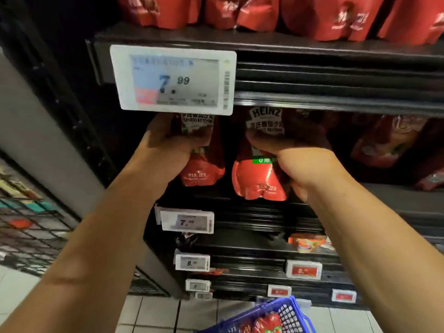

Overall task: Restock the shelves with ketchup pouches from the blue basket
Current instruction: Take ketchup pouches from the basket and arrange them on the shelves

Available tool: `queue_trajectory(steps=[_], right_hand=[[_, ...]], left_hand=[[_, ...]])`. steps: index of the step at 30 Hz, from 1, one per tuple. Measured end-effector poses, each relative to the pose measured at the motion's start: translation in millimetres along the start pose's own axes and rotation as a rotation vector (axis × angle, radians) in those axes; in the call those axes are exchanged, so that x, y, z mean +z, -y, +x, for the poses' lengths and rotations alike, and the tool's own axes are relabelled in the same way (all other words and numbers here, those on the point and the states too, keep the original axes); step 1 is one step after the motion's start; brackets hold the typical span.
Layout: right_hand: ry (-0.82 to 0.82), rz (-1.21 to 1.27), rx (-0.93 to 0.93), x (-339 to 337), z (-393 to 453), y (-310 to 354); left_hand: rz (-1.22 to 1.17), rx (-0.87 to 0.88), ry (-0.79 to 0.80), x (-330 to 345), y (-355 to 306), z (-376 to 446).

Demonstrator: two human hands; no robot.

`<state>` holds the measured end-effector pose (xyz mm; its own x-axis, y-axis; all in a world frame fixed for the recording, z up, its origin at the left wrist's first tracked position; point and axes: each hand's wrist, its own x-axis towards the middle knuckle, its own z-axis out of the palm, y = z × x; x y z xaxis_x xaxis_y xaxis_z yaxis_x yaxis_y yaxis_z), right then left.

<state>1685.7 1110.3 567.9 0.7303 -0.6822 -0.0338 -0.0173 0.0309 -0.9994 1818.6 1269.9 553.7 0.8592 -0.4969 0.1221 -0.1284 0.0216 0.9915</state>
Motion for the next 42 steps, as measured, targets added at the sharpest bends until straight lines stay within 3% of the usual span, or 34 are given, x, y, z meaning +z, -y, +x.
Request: queue_trajectory(steps=[5,11,16,20,24,30,35,42], right_hand=[[-0.082,-0.148,-0.383,12.2,23.7,-1.6],[-0.107,-0.250,-0.567,23.4,49.1,-8.6],[-0.175,-0.272,-0.555,24.8,60.1,-29.8],[-0.122,-0.258,-0.506,20.5,59.7,-39.3],[-0.051,-0.416,-0.416,13.1,52.7,-47.5],[-0.126,-0.545,-0.346,13.9,58.7,-46.4],[-0.148,-0.641,-0.320,22.8,75.4,-42.3],[-0.046,-0.642,-0.296,29.1,85.4,-38.2]], left_hand=[[-0.027,0.050,-0.012,5.2,3.6,25.7],[-0.073,0.116,-0.097,18.1,7.3,41.0],[-0.023,0.233,-0.129,20.2,27.0,41.0],[0.210,0.253,-0.080,13.4,39.1,41.2],[0.324,0.220,-0.137,12.1,43.9,44.9],[0.688,0.298,-0.235,17.1,45.7,42.0],[0.618,0.314,-0.255,15.8,43.7,41.0],[0.607,0.262,-0.303,14.5,42.7,43.6]])
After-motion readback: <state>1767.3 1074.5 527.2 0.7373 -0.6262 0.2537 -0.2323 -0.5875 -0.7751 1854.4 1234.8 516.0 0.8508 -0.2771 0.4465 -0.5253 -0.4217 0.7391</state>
